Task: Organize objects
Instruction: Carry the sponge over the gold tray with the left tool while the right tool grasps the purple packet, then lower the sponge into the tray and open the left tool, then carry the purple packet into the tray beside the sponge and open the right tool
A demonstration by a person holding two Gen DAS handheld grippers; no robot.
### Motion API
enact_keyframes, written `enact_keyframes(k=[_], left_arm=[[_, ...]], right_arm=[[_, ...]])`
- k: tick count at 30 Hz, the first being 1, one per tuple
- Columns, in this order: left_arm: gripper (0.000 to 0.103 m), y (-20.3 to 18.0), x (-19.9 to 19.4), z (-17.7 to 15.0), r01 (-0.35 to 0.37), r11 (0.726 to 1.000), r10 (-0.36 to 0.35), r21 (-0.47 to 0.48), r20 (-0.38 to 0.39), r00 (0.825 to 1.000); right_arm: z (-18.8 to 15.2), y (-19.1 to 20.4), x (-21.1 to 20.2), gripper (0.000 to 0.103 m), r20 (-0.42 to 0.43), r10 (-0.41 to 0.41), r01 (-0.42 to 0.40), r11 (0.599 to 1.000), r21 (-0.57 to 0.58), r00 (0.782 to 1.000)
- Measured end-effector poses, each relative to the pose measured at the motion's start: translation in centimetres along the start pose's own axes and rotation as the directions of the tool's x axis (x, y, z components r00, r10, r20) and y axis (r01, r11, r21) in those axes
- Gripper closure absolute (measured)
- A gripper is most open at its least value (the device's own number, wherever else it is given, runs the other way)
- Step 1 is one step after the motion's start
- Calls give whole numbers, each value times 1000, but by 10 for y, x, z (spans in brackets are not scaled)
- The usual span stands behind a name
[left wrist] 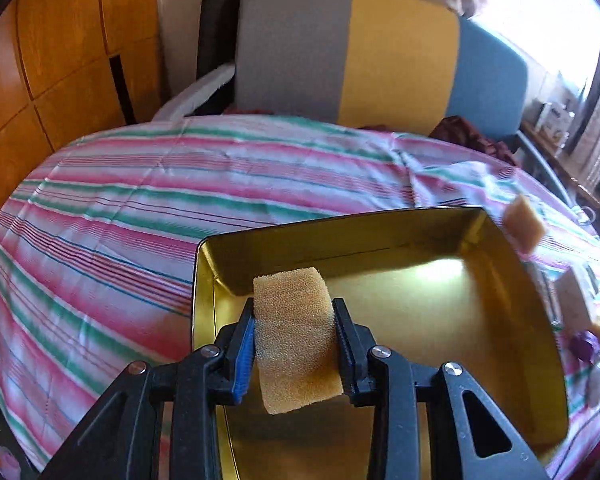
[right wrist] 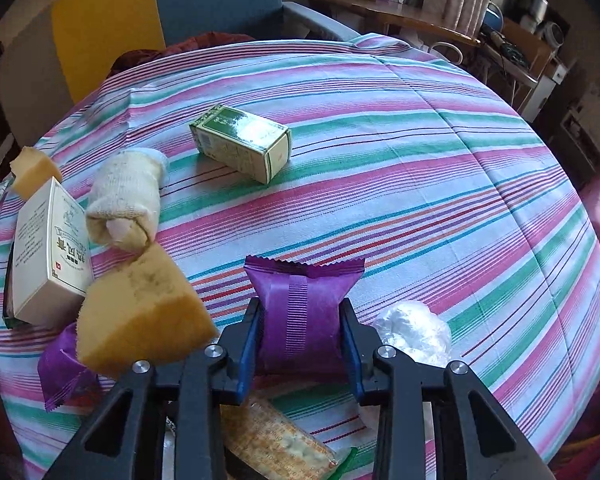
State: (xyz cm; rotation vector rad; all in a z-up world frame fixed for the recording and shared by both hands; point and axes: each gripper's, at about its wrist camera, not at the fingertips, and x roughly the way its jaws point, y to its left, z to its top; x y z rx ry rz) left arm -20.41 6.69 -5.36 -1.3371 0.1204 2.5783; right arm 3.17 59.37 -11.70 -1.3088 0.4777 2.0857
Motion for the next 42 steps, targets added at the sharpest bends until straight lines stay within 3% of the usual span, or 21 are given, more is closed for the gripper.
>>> enact_keyframes(k=[7,11,15,19,25,33,42], left_arm=[[67,6,38,19,-106,994,106,34,-2,994],[62,9,40,19,-100,995,100,21,-19,995],[60,8,20,12,-109,994,108,13,15,994],[60,3,-19,-2,-121,993,121,-7,97,988],[60,-21,-86,-38,-70,997,64,20,209,976],[60,-33,-123,-77,-10,1000,4,29,203,979],[60,-18,-124,-102,-2,1000,1,5,173,985]], right_arm=[[0,3,1,67,5,-3,3,1000,-22,1000],[1,3,1,68,8,-6,6,1000,-28,1000],[1,3,1,68,10,-7,8,1000,-29,1000],[1,3,-1,69,19,-14,14,999,-29,1000],[2,4,-9,69,58,-9,11,1000,-26,998],[4,4,-38,69,175,14,-12,1000,-11,984],[0,35,-85,69,279,84,-59,993,-98,957]])
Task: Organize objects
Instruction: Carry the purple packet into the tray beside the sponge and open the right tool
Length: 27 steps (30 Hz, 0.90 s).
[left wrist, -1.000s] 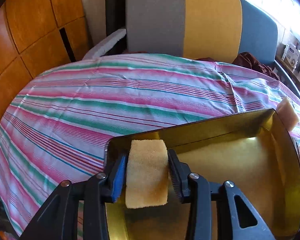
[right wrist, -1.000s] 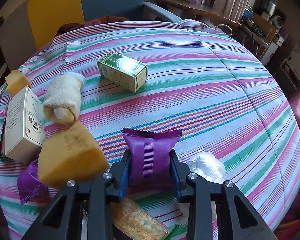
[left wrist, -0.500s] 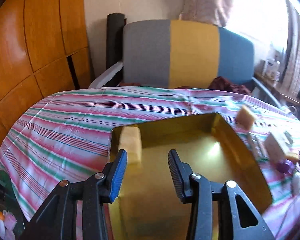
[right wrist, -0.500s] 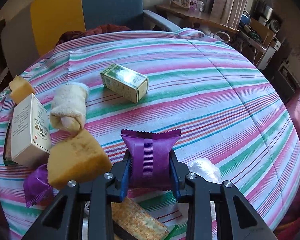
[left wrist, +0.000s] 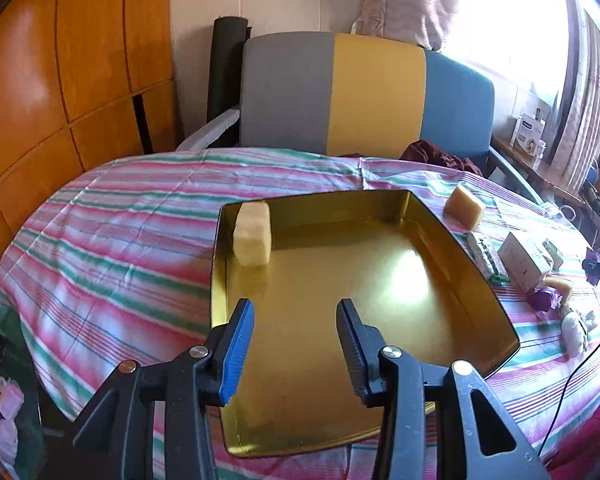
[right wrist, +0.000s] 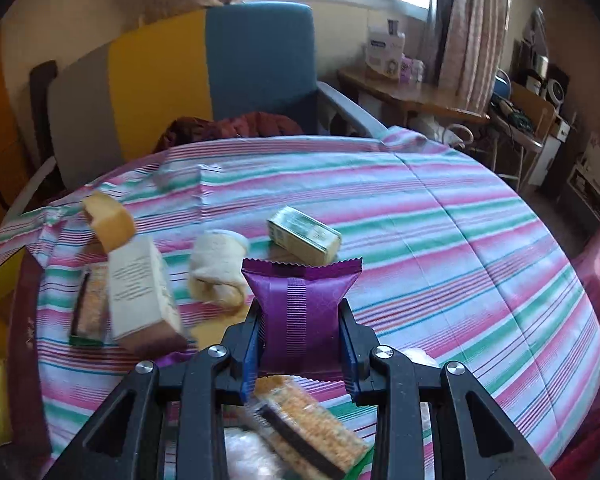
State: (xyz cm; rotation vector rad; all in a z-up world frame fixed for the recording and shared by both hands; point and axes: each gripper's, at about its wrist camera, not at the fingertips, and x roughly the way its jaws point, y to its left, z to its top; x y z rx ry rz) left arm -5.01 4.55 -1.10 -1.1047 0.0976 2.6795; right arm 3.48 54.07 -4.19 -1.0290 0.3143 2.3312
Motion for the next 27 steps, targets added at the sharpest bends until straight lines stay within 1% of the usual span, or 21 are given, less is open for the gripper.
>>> enact_keyframes(k=[5,9,14,17,22,27], left_arm=[[60,15,5,-14,-1,999,0,-44,-28,1000],[60,30,6,-24,-19,997,16,-80,-45,999],[60,52,4,-33,-49,991,42,-128,-58,997],[60,62,2,-37,-61,987,52,-150,-62,997],[60,70,0,-40,-69,984,60,-163,-61,996],[60,72,-3,-39,-75,983,68,-169,-52,996]], right_arm=[[3,37,-27,69,23,87,-86,995,-46,996],[4,88,-49,69,38,181,-175,977,-125,983],[-5,158,-67,70,15,298,-288,932,-222,954],[-16,194,-71,69,-15,346,-338,906,-255,938],[-35,242,-76,69,-74,420,-422,857,-297,905],[-53,280,-76,70,-134,471,-487,807,-333,872]])
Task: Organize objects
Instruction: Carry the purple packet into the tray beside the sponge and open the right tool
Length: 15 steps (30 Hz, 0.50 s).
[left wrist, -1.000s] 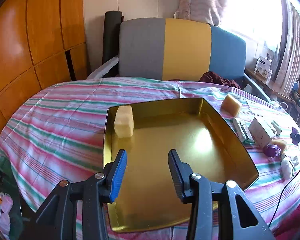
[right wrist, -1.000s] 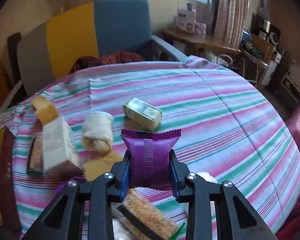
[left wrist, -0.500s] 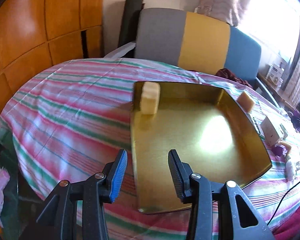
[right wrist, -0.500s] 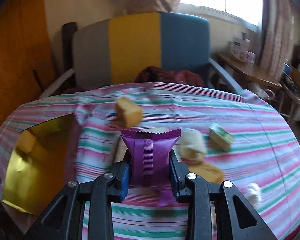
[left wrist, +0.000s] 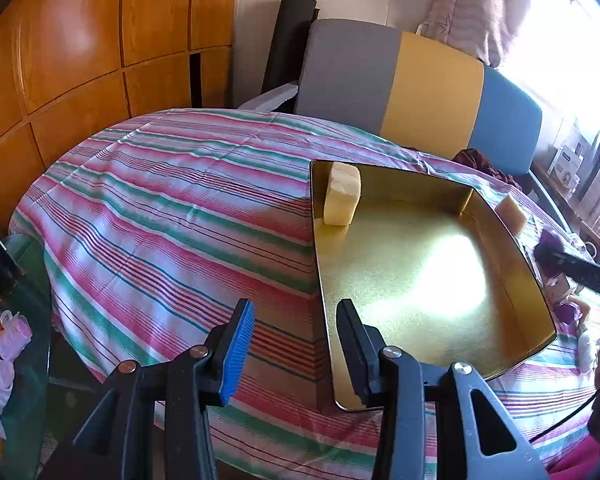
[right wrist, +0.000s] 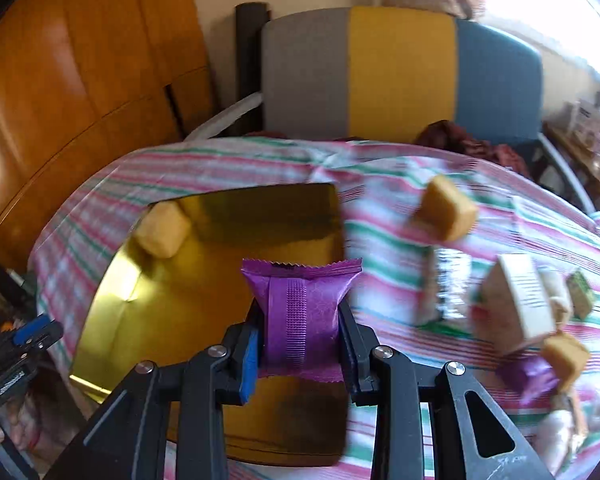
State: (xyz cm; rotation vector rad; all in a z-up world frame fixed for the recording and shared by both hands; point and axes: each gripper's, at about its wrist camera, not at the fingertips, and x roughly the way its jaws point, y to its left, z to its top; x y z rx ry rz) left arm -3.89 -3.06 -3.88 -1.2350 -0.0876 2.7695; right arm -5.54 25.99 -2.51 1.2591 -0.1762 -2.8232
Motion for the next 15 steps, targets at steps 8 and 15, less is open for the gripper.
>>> enact_keyframes(k=[8,15], left_arm=[[60,0,-11,1,-21,999,20,28,40,999],[60,4,-10,1,-23,999,22,26,38,999]], right_arm=[[-4,43,30,69,-66,85,-87,995,-39,994],[1,79,67,69,-162,171,-182,982,-52,972]])
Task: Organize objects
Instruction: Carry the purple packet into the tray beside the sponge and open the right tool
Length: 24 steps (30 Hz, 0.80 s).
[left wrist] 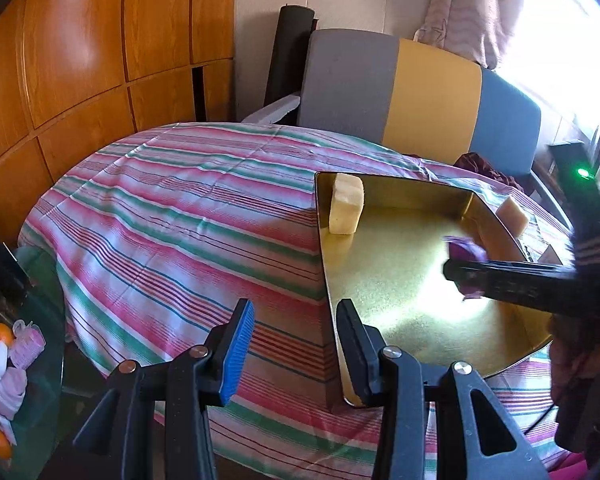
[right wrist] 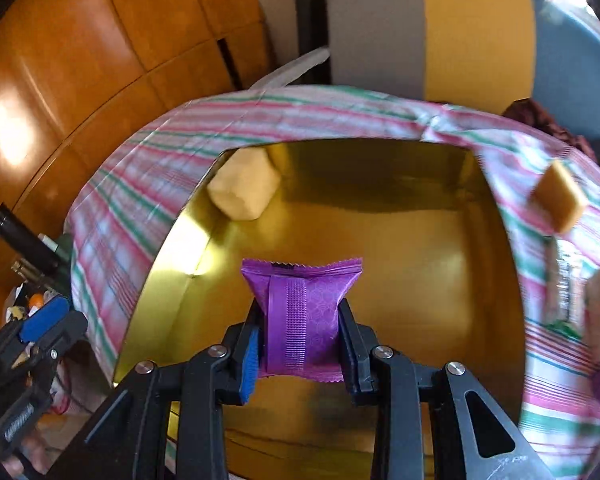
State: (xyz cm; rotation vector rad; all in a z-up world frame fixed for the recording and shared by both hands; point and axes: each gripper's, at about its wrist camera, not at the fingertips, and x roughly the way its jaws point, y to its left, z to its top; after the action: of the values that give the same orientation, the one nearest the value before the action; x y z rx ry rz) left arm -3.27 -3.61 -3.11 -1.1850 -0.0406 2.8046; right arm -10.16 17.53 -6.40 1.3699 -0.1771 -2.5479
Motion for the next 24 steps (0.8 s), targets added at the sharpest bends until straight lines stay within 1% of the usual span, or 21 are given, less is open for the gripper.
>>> enact_keyframes(k=[7,9,11,13,16,17,18,24], left_arm=[[60,7,5,-3,-1,1000,1,-16,-17,1000],[60,9,7,-4,-2,1000,1,-20,-21,1000],[60,11,9,-5,-3,1000,2,-27,-27,1000],[60,13,10,-6,-5,1000,4,-31,-33,999],[60,15,12,-6,-6,999,5,-37,-36,999],[60,15,12,-7,-7,999,5,-38,-38,999],[60,15,12,-7,-8,999,6,-40,-38,999],[60,13,9,-5,-3,1000,2,-31,-29,1000]], right_arm=[[28,27,47,69,-77,35,-35,999,5,996],[38,33,57,69,-85,45,-44,999,10,995],[47,38,66,67,-91,78,-75,997,31,993],[54,41,72,65,-89,85,-81,995,52,992],[57,44,72,65,-77,96,-92,994,57,992],[56,45,70,64,-75,97,-93,994,50,992],[54,45,68,60,-73,99,-96,994,49,992],[43,39,43,56,-33,91,-90,995,39,995]])
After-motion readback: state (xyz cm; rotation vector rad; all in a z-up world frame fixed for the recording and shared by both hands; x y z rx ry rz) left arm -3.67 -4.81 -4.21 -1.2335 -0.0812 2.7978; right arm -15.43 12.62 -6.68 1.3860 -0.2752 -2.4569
